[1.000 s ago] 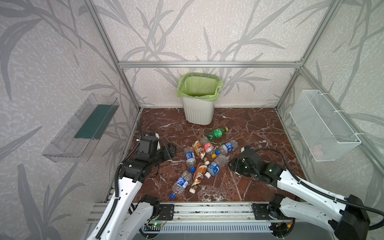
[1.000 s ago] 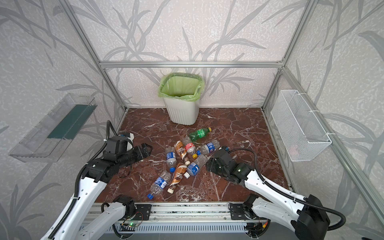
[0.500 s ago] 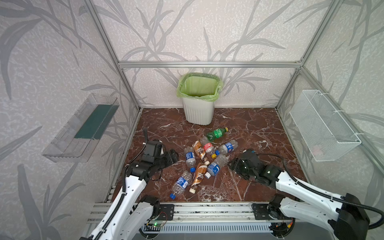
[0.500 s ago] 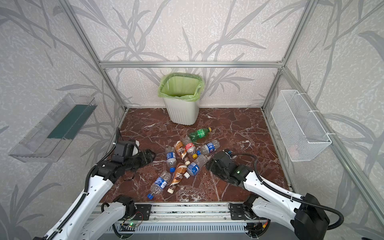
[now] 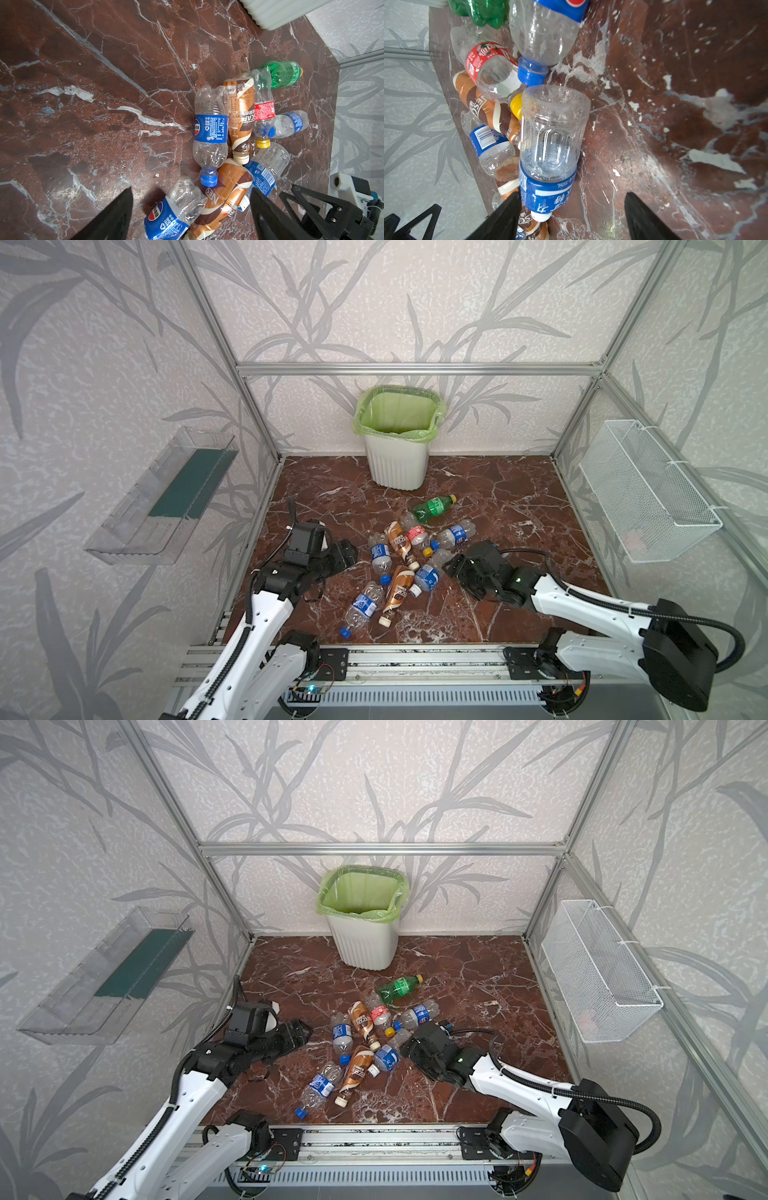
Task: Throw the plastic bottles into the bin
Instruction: 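Lower the right gripper and close it on the clear blue-labelled bottle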
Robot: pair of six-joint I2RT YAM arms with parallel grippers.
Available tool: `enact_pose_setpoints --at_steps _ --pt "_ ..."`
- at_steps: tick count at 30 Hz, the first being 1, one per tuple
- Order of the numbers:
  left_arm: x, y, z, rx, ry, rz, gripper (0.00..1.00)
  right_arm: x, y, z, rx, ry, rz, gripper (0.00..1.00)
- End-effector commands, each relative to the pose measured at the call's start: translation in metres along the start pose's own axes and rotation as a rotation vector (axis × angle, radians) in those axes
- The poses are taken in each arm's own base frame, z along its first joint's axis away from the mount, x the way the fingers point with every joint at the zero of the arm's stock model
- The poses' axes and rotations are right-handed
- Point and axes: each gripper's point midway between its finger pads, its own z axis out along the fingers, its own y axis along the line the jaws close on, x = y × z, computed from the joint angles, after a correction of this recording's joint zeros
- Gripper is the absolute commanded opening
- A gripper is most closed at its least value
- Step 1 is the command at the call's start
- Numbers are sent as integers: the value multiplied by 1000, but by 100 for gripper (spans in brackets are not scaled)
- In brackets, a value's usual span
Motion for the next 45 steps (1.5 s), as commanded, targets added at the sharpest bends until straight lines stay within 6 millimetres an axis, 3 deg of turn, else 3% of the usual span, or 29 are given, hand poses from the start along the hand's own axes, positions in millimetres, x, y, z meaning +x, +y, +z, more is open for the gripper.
enact_pose_setpoints --at_steps 1,30,38,45 --pt "6 5 1 -6 11 5 87 0 14 3 -38 -16 44 82" --pt "-4 -2 6 7 -4 3 87 5 30 40 -43 21 84 87" --pt "-4 0 5 -6 -6 14 87 5 26 55 -8 37 66 81" --pt "-4 1 4 -12 -9 11 87 2 22 53 18 33 29 72"
